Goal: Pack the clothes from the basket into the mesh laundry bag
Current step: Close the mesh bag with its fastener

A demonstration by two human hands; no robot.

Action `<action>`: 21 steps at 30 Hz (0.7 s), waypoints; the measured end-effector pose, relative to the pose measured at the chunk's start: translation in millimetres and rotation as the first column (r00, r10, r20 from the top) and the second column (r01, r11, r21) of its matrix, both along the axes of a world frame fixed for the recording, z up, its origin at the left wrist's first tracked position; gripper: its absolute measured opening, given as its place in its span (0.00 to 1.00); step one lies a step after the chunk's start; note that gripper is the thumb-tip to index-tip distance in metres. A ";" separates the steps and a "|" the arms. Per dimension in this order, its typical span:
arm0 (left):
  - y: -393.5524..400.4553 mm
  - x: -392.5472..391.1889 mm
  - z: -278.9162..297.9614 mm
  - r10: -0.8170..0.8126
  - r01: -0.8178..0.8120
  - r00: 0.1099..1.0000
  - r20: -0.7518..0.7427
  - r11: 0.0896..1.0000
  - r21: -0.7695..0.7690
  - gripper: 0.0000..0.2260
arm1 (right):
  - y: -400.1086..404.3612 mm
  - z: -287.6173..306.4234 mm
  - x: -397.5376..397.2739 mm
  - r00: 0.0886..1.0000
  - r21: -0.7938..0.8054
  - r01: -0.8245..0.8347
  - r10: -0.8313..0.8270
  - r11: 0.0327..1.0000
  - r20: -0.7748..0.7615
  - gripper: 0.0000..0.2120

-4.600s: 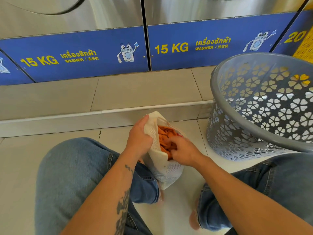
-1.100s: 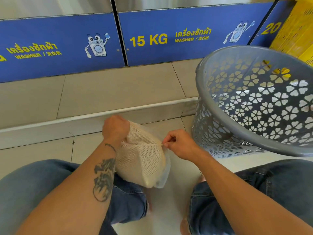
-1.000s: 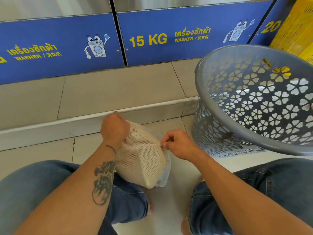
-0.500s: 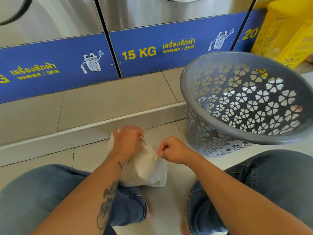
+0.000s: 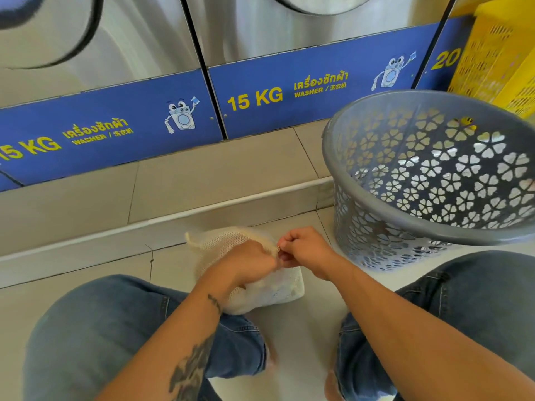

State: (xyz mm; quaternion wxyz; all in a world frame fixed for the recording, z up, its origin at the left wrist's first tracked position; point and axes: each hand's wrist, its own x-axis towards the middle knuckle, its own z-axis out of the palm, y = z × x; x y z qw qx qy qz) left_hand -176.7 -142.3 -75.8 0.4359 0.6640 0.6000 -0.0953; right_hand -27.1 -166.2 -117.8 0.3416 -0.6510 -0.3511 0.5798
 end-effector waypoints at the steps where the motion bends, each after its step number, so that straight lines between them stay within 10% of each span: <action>1: -8.9 -2.4 -1.2 -0.004 0.005 1.000 0.016 0.999 -0.053 0.17 | -0.9 1.0 -2.3 1.000 0.000 -0.004 0.004 1.000 -0.013 0.09; 7: -24.1 -13.1 -25.2 0.099 -0.138 0.973 0.206 0.973 0.183 0.20 | -3.4 15.0 -0.5 1.000 0.009 0.004 -0.004 1.000 -0.007 0.08; 13: -15.0 -20.3 -5.9 0.217 -0.229 0.855 0.472 0.973 -0.033 0.19 | 2.9 43.3 7.1 0.998 0.059 -0.066 0.065 0.996 0.018 0.09; 21: -26.3 -13.4 -32.5 0.375 -0.292 0.863 0.339 0.917 -0.270 0.14 | -16.0 12.8 7.9 0.977 -0.016 -0.135 0.136 0.991 0.165 0.08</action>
